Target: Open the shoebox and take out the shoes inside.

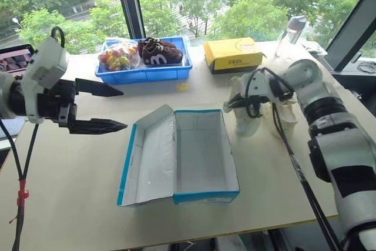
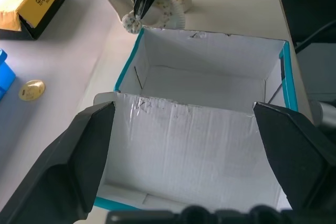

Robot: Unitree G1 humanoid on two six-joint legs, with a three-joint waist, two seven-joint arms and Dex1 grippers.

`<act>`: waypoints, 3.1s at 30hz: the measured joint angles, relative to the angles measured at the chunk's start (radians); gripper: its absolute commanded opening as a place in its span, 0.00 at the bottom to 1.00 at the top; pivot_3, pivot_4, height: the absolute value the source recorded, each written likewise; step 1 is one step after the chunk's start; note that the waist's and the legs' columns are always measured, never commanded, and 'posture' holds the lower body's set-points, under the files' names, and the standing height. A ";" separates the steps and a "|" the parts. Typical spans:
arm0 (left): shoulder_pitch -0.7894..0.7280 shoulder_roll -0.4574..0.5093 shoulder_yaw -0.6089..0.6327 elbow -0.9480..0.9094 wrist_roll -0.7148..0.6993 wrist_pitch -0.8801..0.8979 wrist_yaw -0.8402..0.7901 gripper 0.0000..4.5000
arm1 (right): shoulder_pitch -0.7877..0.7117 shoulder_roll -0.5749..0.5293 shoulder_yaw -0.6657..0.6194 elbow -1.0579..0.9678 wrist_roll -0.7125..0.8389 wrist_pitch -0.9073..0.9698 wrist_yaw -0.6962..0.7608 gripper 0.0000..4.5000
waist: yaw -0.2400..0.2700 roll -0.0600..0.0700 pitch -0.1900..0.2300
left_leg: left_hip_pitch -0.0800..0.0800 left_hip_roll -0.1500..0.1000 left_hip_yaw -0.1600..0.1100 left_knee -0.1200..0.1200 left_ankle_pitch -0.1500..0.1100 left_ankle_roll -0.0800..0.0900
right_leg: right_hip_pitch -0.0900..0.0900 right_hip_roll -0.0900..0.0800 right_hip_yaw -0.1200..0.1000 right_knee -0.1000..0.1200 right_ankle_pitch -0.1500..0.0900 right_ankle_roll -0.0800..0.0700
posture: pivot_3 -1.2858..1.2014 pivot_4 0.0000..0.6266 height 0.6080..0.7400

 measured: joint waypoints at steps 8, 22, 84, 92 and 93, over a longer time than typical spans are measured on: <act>-0.047 -0.012 -0.043 0.024 0.004 -0.013 -0.004 1.00 | 0.015 -0.029 -0.027 0.002 0.005 -0.027 -0.043 0.98 | -0.012 0.000 0.000 | 0.000 0.000 0.001 0.000 0.000 0.000 | 0.000 0.000 0.001 0.000 0.000 0.000 | 0.52 0.24 1.00; -0.106 -0.038 -0.106 0.070 0.027 -0.045 -0.031 1.00 | 0.105 -0.249 -0.127 -0.471 0.122 0.232 0.108 0.99 | 0.000 0.000 0.000 | 0.000 0.000 0.000 0.001 -0.001 0.001 | 0.001 0.000 0.000 0.000 0.000 0.000 | 0.52 0.24 1.00; -0.086 -0.044 -0.080 0.075 0.044 -0.047 -0.029 1.00 | 0.186 -0.128 -0.016 -0.411 -0.035 0.237 -0.227 0.01 | -0.007 0.000 0.000 | 0.001 0.002 0.003 0.000 -0.001 0.001 | 0.001 0.001 0.001 0.000 0.001 -0.001 | 0.52 0.24 1.00; -0.098 -0.044 -0.082 0.075 0.044 -0.047 -0.031 1.00 | 0.181 -0.126 -0.051 -0.450 0.005 0.277 -0.222 0.13 | -0.005 0.000 0.000 | 0.001 0.002 0.003 0.000 -0.001 0.001 | 0.000 0.001 0.001 0.000 0.001 -0.001 | 0.52 0.24 1.00; -0.098 -0.044 -0.082 0.075 0.044 -0.047 -0.031 1.00 | 0.185 -0.130 -0.081 -0.483 0.046 0.321 -0.194 0.17 | -0.004 0.000 0.000 | 0.001 0.002 0.003 0.000 -0.001 0.001 | 0.000 0.001 0.001 0.000 0.001 -0.001 | 0.52 0.24 1.00</act>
